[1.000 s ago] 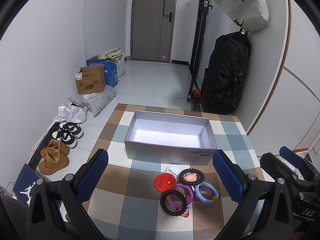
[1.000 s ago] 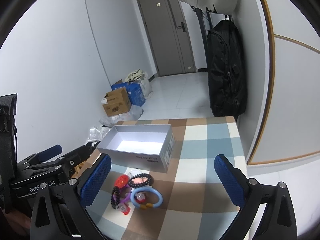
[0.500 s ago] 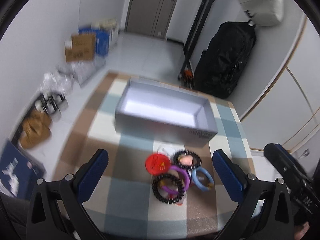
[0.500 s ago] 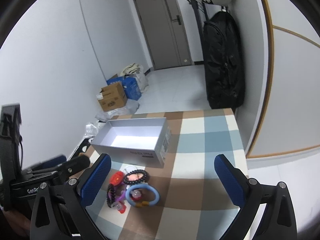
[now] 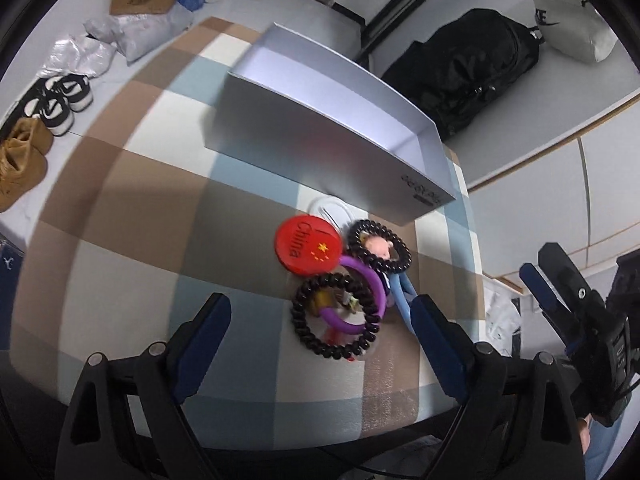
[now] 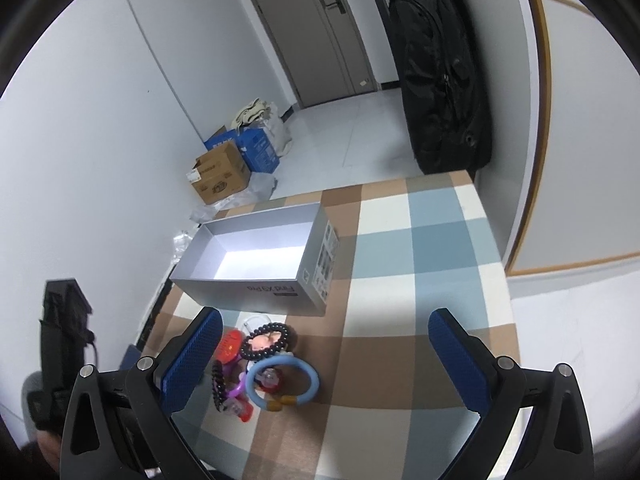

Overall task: Organize jewelry
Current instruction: 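Lower the left gripper onto the black coil bracelet and close it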

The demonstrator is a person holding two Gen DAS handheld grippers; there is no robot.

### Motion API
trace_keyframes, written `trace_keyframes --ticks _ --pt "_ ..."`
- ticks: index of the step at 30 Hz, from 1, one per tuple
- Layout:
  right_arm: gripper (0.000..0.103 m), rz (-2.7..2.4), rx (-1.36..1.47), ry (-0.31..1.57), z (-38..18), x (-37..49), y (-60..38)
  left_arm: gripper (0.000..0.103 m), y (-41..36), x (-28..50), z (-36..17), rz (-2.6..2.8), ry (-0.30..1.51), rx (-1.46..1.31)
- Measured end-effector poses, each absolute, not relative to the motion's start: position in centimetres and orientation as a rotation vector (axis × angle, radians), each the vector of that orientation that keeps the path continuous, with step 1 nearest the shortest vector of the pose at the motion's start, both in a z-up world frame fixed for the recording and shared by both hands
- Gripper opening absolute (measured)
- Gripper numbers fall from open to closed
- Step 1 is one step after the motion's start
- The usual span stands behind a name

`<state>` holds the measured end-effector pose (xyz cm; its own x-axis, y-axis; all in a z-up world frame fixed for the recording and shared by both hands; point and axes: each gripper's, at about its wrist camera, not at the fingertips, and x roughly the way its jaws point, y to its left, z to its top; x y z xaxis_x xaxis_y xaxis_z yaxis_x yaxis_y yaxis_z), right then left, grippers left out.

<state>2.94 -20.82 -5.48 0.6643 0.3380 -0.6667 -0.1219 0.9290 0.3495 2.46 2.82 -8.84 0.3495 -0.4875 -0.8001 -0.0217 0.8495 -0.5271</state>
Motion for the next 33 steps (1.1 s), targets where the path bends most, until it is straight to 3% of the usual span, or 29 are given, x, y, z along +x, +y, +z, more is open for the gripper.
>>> trace_keyframes --ticks 4,6,11,16,23,33 --pt "0.103 0.271 0.308 0.814 -5.6 3.2 -21.0 0.088 2.2 2.5 -8.9 -0.343 1.203 -0.486" --pt "0.103 0.276 0.315 0.814 -5.6 3.2 -21.0 0.077 1.7 2.5 -8.7 -0.349 1.210 -0.464" --pt "0.103 0.283 0.321 0.815 -5.6 3.2 -21.1 0.071 1.8 2.9 -9.3 -0.326 1.217 -0.448" --pt "0.103 0.291 0.325 0.814 -5.6 3.1 -21.0 0.042 2.2 3.0 -9.8 -0.333 1.215 -0.460" --pt "0.103 0.298 0.318 0.817 -5.8 3.1 -20.7 0.033 3.8 2.9 -10.4 -0.339 1.221 -0.543" --pt "0.103 0.370 0.368 0.949 -7.9 3.6 -20.2 0.033 5.3 2.4 -9.4 -0.330 1.210 -0.604"
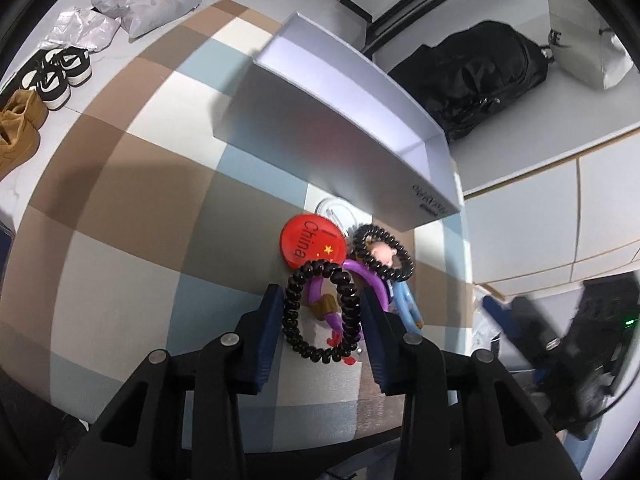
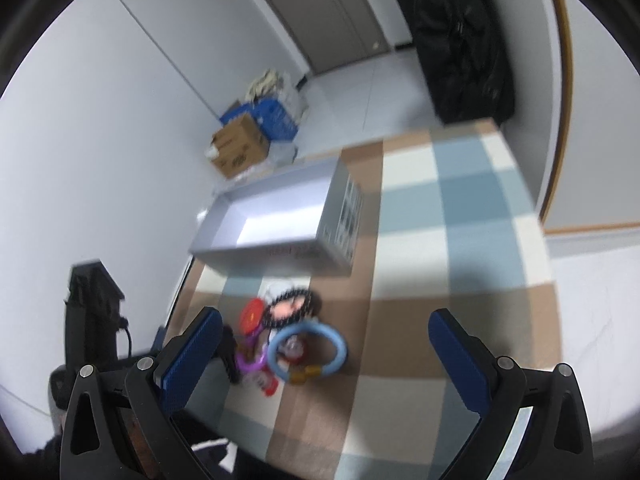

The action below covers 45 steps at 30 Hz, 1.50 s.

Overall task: Organize jewelry
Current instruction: 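Lower the left gripper onto the black coil bracelet and close it, then lift the black coil bracelet with the left gripper while the right gripper grasps the blue bangle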

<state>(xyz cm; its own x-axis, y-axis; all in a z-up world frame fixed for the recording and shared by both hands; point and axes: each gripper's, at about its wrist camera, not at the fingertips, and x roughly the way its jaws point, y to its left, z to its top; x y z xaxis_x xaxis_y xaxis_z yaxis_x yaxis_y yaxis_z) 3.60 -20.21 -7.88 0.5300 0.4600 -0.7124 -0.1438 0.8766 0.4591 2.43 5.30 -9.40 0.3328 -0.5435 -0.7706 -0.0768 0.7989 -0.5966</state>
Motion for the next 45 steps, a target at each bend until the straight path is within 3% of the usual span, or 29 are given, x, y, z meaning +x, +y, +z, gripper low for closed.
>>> trace_keyframes --ticks 3,9,12,14,18,19,21,22,44,45 --pt "0.103 0.409 0.384 1.018 -9.1 3.7 -19.6 0.027 5.7 2.4 -9.0 -0.346 1.198 -0.631" --pt "0.099 0.439 0.356 1.093 -10.6 3.7 -18.1 0.027 5.4 2.8 -8.8 -0.346 1.189 -0.628" --pt "0.092 0.428 0.324 1.126 -11.4 3.8 -17.4 0.027 5.6 2.8 -8.8 -0.305 1.180 -0.607" --pt "0.082 0.422 0.303 1.141 -11.8 4.0 -17.0 0.027 6.0 2.8 -8.6 -0.271 1.168 -0.578" --pt "0.076 0.416 0.251 1.143 -12.1 4.2 -16.0 0.029 5.9 3.0 -8.4 -0.250 1.160 -0.542" --pt "0.071 0.424 0.237 1.144 -12.1 4.3 -15.6 0.032 5.6 3.1 -8.4 -0.251 1.164 -0.520" --pt "0.063 0.423 0.201 1.144 -12.1 4.2 -15.0 0.058 4.9 3.3 -8.4 -0.242 1.179 -0.462" --pt "0.060 0.419 0.184 1.142 -12.0 4.2 -14.9 0.064 4.7 3.3 -8.5 -0.232 1.184 -0.441" --pt "0.059 0.385 0.271 1.089 -10.1 2.7 -17.6 0.064 2.7 3.6 -9.6 -0.204 1.197 -0.258" --pt "0.059 0.386 0.280 1.084 -10.0 2.6 -17.8 0.060 2.5 3.6 -9.6 -0.203 1.195 -0.251"
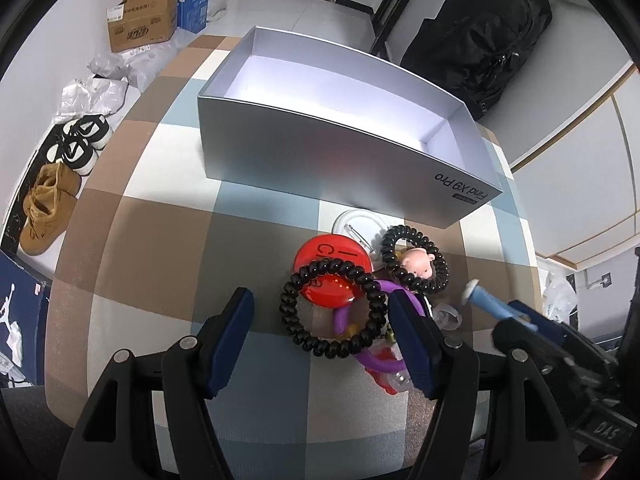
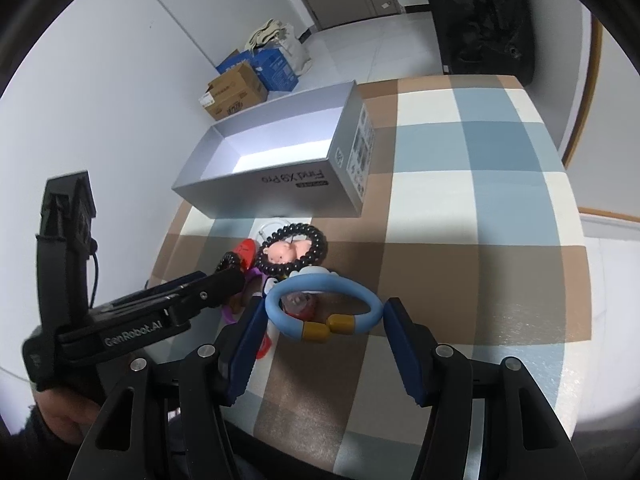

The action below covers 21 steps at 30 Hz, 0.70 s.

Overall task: Organize jewelry
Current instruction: 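Lift the black coil bracelet with the left gripper while the right gripper grasps the blue bangle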

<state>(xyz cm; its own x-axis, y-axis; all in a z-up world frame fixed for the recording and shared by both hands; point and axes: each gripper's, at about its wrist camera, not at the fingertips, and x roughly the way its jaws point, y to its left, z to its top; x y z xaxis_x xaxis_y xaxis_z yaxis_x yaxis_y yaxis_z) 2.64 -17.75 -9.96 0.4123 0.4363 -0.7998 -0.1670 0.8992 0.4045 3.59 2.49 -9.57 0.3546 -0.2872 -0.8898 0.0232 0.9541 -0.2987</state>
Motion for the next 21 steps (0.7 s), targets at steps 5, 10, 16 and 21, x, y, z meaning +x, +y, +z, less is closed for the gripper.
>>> trace_keyframes --ticks 5,10,16,21 --pt "0.059 0.384 0.298 1.049 -9.1 2.5 -18.3 0.045 2.5 3.6 -9.5 -0.204 1.196 -0.259" --pt "0.059 0.388 0.317 1.014 -8.4 2.5 -18.6 0.040 3.4 3.8 -9.6 -0.212 1.204 -0.336" --pt "0.059 0.400 0.341 0.942 -6.9 2.2 -18.9 0.040 4.6 3.9 -9.7 -0.215 1.216 -0.432" --pt "0.059 0.424 0.352 0.874 -5.3 2.2 -18.6 0.040 5.5 3.8 -8.9 -0.228 1.193 -0.501"
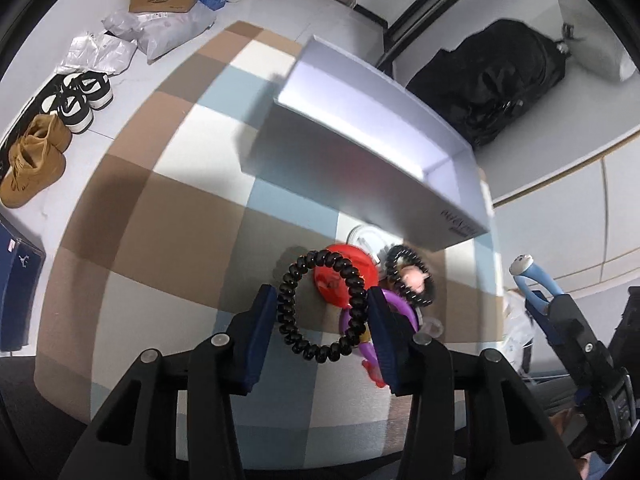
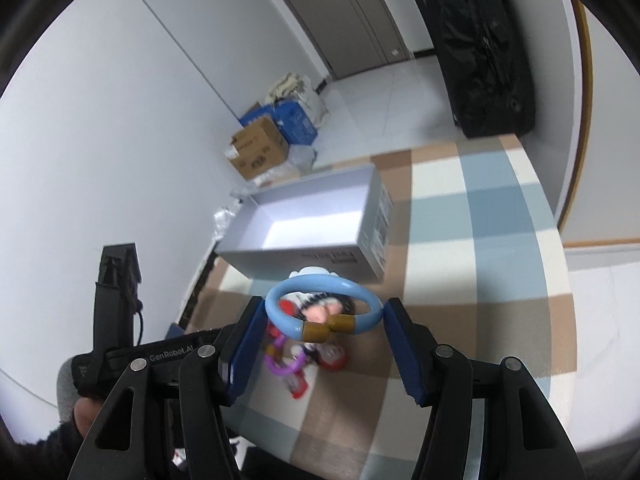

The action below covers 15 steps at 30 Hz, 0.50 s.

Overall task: Organize jewelry
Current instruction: 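Lift the black coil bracelet with the left gripper while the right gripper grasps the blue bangle, then lower both held pieces into the silver box and open both grippers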

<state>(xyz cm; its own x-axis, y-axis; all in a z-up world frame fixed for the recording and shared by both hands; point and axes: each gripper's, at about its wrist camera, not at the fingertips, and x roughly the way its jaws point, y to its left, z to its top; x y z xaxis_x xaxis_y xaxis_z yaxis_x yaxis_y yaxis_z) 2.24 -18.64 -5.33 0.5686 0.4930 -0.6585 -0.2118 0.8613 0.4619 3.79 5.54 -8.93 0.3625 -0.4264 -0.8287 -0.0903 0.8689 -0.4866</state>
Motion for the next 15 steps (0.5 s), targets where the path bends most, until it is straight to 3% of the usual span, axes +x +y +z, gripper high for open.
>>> trace_keyframes --ticks 15 --pt "0.059 0.486 0.342 0.795 -1.9 5.7 -16.2 0.040 4.0 7.8 -0.8 -0.322 0.983 -0.473"
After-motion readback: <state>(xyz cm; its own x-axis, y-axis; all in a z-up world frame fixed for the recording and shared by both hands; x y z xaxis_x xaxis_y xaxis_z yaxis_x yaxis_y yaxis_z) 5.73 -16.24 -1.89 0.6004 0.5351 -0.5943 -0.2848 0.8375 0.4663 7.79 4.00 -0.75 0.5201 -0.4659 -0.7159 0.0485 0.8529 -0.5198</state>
